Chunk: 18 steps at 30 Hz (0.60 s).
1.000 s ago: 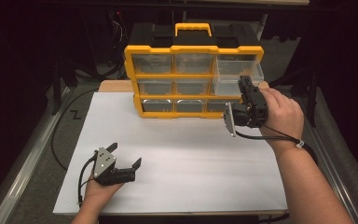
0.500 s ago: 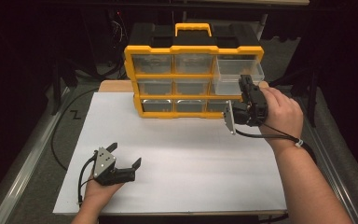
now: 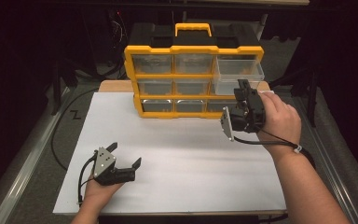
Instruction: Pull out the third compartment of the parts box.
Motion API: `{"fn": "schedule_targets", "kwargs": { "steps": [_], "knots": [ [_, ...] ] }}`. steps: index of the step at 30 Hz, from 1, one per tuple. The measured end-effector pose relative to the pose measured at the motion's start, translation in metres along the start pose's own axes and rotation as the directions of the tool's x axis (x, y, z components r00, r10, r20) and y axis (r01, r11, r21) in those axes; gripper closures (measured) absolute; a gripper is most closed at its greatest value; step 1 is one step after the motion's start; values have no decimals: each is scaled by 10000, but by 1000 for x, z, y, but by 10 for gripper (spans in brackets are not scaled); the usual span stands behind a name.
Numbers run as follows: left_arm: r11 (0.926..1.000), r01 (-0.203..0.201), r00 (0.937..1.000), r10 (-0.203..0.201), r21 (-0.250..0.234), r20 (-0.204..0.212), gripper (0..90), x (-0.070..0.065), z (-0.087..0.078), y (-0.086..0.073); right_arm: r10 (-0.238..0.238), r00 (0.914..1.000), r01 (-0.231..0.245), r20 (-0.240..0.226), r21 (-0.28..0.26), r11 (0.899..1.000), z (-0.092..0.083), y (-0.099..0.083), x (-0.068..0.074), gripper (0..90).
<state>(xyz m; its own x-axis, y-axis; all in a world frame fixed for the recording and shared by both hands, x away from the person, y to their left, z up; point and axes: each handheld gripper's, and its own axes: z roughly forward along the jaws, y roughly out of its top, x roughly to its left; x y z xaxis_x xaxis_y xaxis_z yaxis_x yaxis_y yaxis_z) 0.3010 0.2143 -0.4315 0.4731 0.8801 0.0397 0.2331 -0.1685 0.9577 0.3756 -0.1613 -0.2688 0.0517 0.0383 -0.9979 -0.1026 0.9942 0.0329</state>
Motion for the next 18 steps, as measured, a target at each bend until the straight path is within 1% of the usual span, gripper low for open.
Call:
{"fn": "schedule_targets", "kwargs": {
  "steps": [1, 2, 4, 8, 10, 12, 13, 14, 15, 16, 17, 18],
  "knots": [
    [10000, 4, 10000, -4, -6, -9, 15, 0, 0, 0, 0, 10000, 0, 0, 0, 10000, 0, 0, 0, 604],
    [10000, 7, 10000, -7, -9, -17, 15, 0, 0, 0, 56, 10000, -56, -82, -51, 10000, -4, 0, 4, 595],
    [10000, 0, 10000, 0, -2, -26, 15, 0, 0, 0, 87, 9999, -88, -136, -60, 9999, -5, 0, 6, 591],
    [10000, -30, 10000, 30, 19, -30, 16, 0, 0, 0, 137, 9992, -144, -362, -197, 9997, -13, -1, 17, 577],
    [10000, -42, 10000, 42, 22, -27, 16, 0, 0, 0, 170, 9988, -179, -458, -183, 9997, -15, -1, 22, 576],
    [10000, -50, 10000, 50, 22, -30, 16, 0, 0, 0, 219, 9985, -230, -510, -222, 9995, -16, -1, 25, 575],
    [10000, -44, 10000, 44, 17, -34, 16, 0, 0, 0, 169, 9984, -182, -534, -241, 9995, -17, -1, 28, 574],
    [10000, -37, 10000, 37, 16, -35, 16, 0, 0, 0, 137, 9980, -154, -611, -262, 9995, -19, -1, 33, 572],
    [10000, -27, 10000, 27, 11, -41, 16, 0, 0, 0, 137, 9980, -154, -611, -262, 9995, -19, -1, 33, 572],
    [10000, -28, 10000, 28, 12, -41, 16, 0, 0, 0, 227, 9971, -245, -730, -233, 9994, -20, -1, 39, 570],
    [10000, -30, 10000, 30, 11, -40, 16, 0, 0, 0, 227, 9971, -245, -730, -233, 9994, -20, -1, 39, 570],
    [10000, -29, 10000, 29, 4, -39, 16, 0, 0, 0, 204, 9968, -221, -777, -206, 9995, -21, -1, 42, 566]
  ]
}}
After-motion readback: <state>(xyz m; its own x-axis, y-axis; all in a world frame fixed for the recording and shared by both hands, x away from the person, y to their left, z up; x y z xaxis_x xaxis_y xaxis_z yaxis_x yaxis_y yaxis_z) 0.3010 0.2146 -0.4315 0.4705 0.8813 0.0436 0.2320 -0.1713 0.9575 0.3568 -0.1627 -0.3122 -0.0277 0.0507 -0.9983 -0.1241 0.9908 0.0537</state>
